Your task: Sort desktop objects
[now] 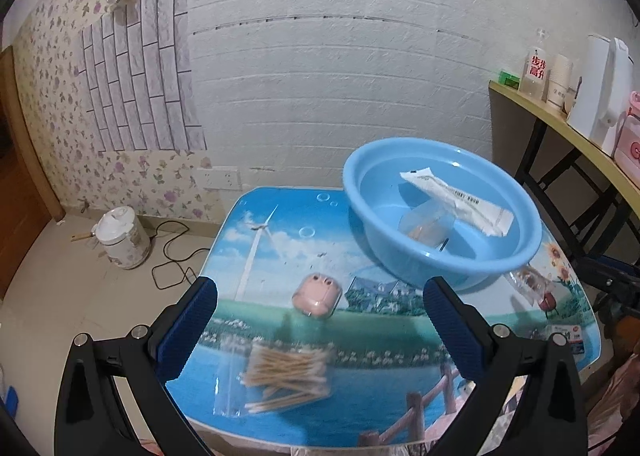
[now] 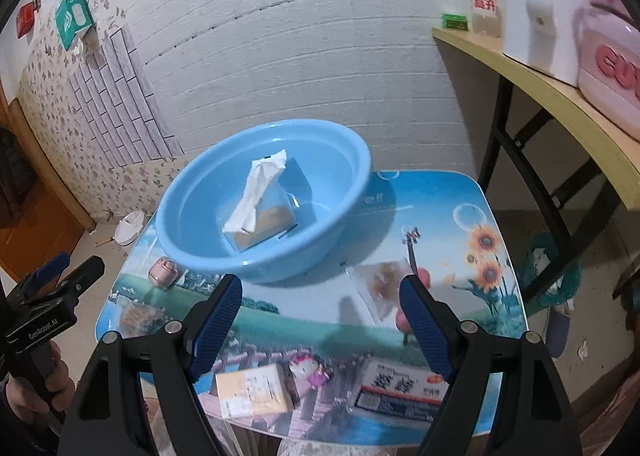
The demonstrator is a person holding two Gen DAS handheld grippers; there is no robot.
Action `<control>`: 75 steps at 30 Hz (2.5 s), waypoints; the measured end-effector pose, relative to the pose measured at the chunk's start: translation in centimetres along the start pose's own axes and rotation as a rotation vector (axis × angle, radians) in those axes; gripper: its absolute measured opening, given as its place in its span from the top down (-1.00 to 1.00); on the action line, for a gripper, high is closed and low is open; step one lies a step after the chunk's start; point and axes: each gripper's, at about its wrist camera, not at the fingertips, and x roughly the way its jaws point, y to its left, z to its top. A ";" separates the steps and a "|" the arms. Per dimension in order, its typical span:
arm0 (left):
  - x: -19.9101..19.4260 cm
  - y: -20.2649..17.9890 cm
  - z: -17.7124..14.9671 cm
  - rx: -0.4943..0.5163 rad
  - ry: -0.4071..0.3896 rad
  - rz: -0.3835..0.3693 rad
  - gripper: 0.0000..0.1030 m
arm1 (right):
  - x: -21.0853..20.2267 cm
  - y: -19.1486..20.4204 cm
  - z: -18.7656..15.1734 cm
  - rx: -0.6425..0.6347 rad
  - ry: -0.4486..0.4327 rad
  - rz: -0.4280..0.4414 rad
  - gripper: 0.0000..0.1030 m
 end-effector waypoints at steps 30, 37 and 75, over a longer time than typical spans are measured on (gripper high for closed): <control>1.2 2.7 -5.1 -0.014 0.090 0.054 -1.00 | 1.1 -4.8 -7.4 0.087 0.111 -0.066 -0.60; 1.8 3.2 -5.9 -0.028 0.117 0.050 -1.00 | 1.6 -4.2 -8.0 0.083 0.131 -0.076 -0.60; 5.0 3.7 -8.0 -0.013 0.175 -0.004 -1.00 | 5.0 -4.9 -9.5 0.121 0.186 -0.164 -0.68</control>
